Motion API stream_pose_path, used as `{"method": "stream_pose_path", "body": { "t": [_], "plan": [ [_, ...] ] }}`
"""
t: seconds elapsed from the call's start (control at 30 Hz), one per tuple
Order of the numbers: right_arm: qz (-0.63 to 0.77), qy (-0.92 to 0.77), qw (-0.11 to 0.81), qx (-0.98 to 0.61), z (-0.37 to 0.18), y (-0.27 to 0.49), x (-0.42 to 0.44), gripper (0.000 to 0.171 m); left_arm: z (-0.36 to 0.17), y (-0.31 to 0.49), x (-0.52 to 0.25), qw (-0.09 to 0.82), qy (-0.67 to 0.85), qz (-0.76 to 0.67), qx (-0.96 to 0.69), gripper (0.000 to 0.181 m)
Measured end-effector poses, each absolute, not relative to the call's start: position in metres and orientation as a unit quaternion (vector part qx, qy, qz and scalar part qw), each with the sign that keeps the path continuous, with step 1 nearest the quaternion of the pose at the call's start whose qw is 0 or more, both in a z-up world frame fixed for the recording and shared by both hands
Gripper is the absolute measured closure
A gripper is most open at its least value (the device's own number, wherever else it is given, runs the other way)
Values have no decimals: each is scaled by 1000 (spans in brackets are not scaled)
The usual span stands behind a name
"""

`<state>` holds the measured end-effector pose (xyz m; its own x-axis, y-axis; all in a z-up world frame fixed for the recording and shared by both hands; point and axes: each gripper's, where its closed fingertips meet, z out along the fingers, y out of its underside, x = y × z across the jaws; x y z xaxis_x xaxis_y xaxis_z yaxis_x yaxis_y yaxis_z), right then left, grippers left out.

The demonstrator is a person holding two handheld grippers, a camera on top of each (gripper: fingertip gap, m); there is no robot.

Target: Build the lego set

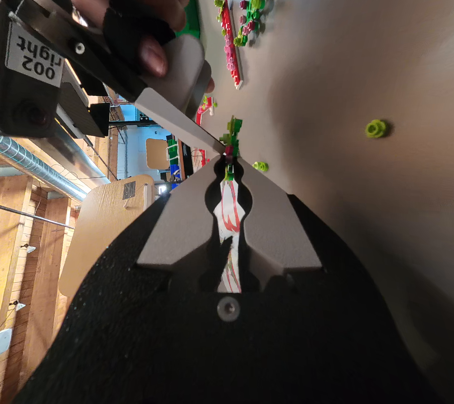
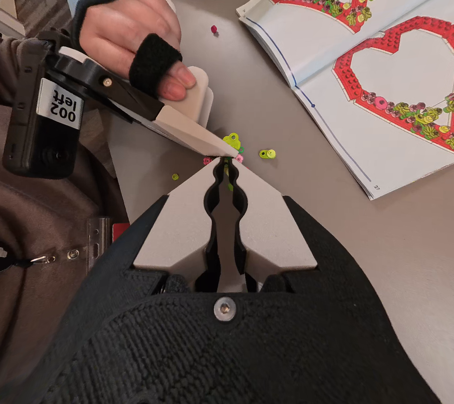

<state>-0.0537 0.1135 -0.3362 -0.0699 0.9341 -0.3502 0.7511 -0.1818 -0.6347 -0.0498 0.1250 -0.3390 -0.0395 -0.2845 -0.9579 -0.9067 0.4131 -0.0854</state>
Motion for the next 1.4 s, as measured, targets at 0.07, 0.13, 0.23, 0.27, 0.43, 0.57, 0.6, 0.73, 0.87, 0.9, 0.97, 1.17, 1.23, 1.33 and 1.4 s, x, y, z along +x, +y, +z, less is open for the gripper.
{"method": "stream_pose_path", "body": {
  "t": [0.07, 0.13, 0.23, 0.27, 0.43, 0.57, 0.6, 0.73, 0.87, 0.9, 0.97, 1.17, 1.23, 1.33, 1.4],
  "plan": [
    [375, -627, 136, -670, -334, 116, -54, 170, -337, 127, -51, 530, 644, 292, -467, 178],
    [373, -629, 164, -662, -329, 119, -56, 170, -331, 130, -53, 542, 623, 285, -486, 178],
    [377, -629, 203, -649, -320, 122, -59, 170, -322, 133, -57, 567, 588, 262, -514, 178],
    [381, -624, 210, -649, -317, 122, -59, 171, -319, 133, -57, 575, 577, 257, -520, 178],
    [408, -590, 244, -653, -305, 126, -64, 170, -307, 136, -63, 599, 540, 254, -534, 178],
    [425, -569, 272, -650, -298, 128, -68, 170, -300, 138, -67, 615, 512, 242, -549, 178],
    [429, -565, 277, -648, -297, 128, -68, 170, -299, 138, -68, 618, 506, 237, -552, 178],
    [438, -557, 288, -645, -292, 128, -72, 170, -294, 139, -71, 629, 490, 231, -558, 178],
    [426, -569, 290, -641, -293, 128, -72, 170, -296, 138, -70, 622, 504, 240, -548, 178],
    [423, -573, 291, -639, -293, 128, -72, 170, -297, 138, -70, 621, 510, 248, -542, 178],
    [418, -578, 294, -636, -293, 128, -72, 171, -298, 137, -67, 619, 520, 255, -530, 178],
    [412, -590, 301, -625, -289, 127, -70, 163, -298, 136, -65, 617, 528, 269, -518, 179],
    [415, -595, 310, -614, -283, 128, -69, 159, -296, 135, -65, 621, 527, 268, -515, 179],
    [421, -617, 317, -584, -274, 129, -64, 158, -295, 133, -62, 624, 534, 272, -501, 179],
    [420, -648, 297, -562, -274, 128, -58, 157, -293, 130, -58, 630, 540, 270, -488, 179]
  ]
}}
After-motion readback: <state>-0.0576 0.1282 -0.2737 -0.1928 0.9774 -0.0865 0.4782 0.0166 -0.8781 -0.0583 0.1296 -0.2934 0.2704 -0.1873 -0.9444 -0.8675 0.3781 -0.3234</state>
